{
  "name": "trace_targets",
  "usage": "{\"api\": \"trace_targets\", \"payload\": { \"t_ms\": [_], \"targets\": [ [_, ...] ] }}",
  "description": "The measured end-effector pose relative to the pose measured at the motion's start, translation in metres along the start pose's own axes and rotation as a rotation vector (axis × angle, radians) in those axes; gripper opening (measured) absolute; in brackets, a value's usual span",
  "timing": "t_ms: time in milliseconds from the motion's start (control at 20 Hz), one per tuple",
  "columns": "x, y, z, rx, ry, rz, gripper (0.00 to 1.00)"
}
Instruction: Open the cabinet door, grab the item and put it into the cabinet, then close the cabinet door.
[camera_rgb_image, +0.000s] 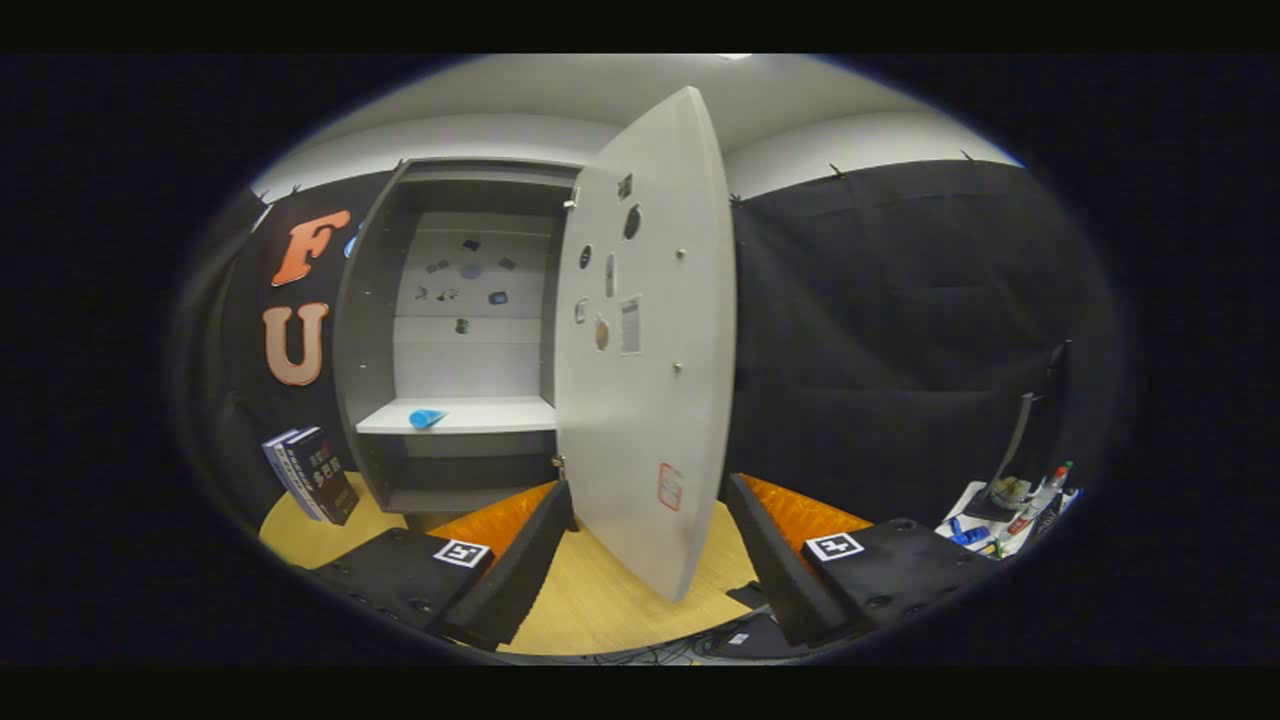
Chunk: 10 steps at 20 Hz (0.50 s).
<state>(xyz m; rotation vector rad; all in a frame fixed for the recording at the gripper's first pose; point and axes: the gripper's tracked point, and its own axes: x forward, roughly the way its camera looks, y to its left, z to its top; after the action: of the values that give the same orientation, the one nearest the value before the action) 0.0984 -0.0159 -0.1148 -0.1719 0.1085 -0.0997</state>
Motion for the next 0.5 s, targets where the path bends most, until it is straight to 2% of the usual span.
{"api": "trace_targets", "payload": {
  "t_ms": [300, 500],
  "targets": [
    [0.031, -0.074, -0.033, 0.035, 0.058, -0.134, 0.99],
    [0.063, -0.097, -0.046, 0.054, 0.079, -0.168, 1.0]
  ]
}}
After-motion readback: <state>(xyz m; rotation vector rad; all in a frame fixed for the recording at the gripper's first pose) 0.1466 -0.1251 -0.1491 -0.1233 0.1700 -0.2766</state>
